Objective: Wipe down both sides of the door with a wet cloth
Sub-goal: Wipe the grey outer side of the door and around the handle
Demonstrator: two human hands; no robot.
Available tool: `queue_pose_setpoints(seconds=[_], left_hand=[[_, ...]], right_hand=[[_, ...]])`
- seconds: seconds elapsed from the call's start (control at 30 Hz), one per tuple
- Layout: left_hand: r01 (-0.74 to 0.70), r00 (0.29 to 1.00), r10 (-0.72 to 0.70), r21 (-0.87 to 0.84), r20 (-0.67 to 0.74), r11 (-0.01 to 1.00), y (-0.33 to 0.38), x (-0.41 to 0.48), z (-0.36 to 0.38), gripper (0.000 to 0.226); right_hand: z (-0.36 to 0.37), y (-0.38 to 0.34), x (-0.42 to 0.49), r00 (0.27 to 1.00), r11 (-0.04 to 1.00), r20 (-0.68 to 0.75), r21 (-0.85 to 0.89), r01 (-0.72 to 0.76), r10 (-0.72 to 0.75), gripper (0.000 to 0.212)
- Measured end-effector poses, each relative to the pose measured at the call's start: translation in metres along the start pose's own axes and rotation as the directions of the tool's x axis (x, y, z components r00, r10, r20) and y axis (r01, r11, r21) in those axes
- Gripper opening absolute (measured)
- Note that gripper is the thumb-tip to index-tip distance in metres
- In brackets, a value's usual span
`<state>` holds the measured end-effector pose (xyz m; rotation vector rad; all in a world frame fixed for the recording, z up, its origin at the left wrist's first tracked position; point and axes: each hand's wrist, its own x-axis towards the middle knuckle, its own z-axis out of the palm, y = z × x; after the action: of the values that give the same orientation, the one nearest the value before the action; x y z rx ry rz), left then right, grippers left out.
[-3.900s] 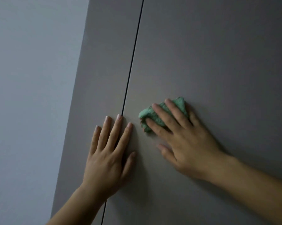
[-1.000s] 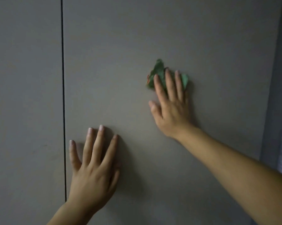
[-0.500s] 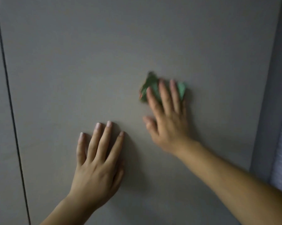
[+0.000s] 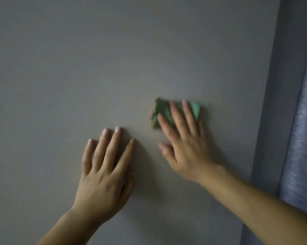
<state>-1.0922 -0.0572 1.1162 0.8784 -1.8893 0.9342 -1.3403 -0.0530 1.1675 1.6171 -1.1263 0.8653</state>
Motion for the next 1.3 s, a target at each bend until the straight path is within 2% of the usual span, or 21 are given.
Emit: queue_pose_setpoints(seconds=[0.07, 0.13, 0.2, 0.3, 0.37, 0.47, 0.57, 0.67, 0.73, 0.83, 0.97, 1.03, 1.17, 1.23, 1.3], left_hand=[[-0.018, 1.0, 0.018, 0.0, 0.01, 1.0, 0.011, 0.005, 0.004, 0.068], [-0.035, 0.999, 0.035, 0.002, 0.019, 0.999, 0.022, 0.01, 0.007, 0.067], [-0.05, 0.998, 0.05, 0.001, 0.029, 0.999, 0.034, 0.016, 0.01, 0.067], [-0.065, 0.997, 0.065, -0.004, 0.04, 0.998, 0.051, 0.026, 0.016, 0.069], [-0.075, 0.996, 0.075, -0.005, 0.039, 0.997, 0.062, 0.031, 0.021, 0.07], [-0.07, 0.997, 0.07, -0.013, 0.022, 0.997, 0.072, 0.035, 0.028, 0.069], [-0.065, 0.998, 0.065, 0.001, -0.001, 0.998, 0.079, 0.037, 0.033, 0.067], [-0.06, 0.998, 0.06, 0.011, -0.015, 0.998, 0.084, 0.038, 0.037, 0.066], [-0.052, 0.998, 0.052, 0.012, -0.024, 0.999, 0.088, 0.038, 0.04, 0.065], [-0.041, 0.999, 0.041, 0.012, -0.015, 0.999, 0.092, 0.039, 0.041, 0.064], [-0.036, 0.999, 0.036, 0.021, 0.003, 0.999, 0.092, 0.038, 0.038, 0.064], [-0.035, 0.999, 0.035, 0.024, 0.008, 0.999, 0.093, 0.038, 0.037, 0.065], [-0.034, 0.999, 0.034, 0.019, 0.021, 0.999, 0.094, 0.036, 0.036, 0.067], [-0.031, 0.999, 0.03, 0.012, 0.037, 0.999, 0.096, 0.029, 0.035, 0.067], [-0.028, 0.998, 0.028, 0.0, 0.054, 1.0, 0.094, 0.019, 0.035, 0.068]], right_hand=[[0.0, 0.003, -0.032, 0.99, 0.992, 0.075, -0.011, 0.124, -0.122, 0.074], [-0.006, 0.025, -0.026, 0.987, 0.988, 0.065, -0.025, 0.15, -0.148, 0.071], [-0.014, 0.053, 0.004, 1.0, 1.0, -0.01, -0.019, 0.02, -0.02, 0.067], [-0.026, 0.09, 0.04, 0.972, 0.979, -0.111, 0.043, -0.202, 0.205, 0.066], [-0.023, 0.092, 0.025, 0.974, 0.98, -0.108, 0.035, -0.197, 0.2, 0.069], [-0.013, 0.075, -0.037, 0.995, 0.994, 0.005, 0.044, -0.097, 0.097, 0.074], [-0.018, 0.101, -0.053, 0.999, 0.999, 0.022, -0.002, -0.036, 0.036, 0.071], [-0.03, 0.151, -0.009, 0.967, 0.971, -0.097, -0.024, -0.238, 0.235, 0.068], [-0.034, 0.172, 0.009, 0.946, 0.953, -0.126, -0.006, -0.302, 0.299, 0.069], [-0.021, 0.163, -0.025, 0.954, 0.96, -0.119, -0.005, -0.279, 0.277, 0.072], [-0.009, 0.137, -0.093, 0.969, 0.969, -0.016, -0.01, -0.247, 0.247, 0.071], [-0.013, 0.146, -0.082, 0.969, 0.97, -0.036, 0.01, -0.243, 0.243, 0.068], [-0.012, 0.15, -0.043, 0.916, 0.929, -0.155, 0.031, -0.369, 0.37, 0.067], [-0.001, 0.125, -0.071, 0.934, 0.941, -0.115, 0.015, -0.338, 0.337, 0.068], [0.014, 0.086, -0.129, 0.961, 0.961, 0.002, 0.039, -0.275, 0.276, 0.068]])
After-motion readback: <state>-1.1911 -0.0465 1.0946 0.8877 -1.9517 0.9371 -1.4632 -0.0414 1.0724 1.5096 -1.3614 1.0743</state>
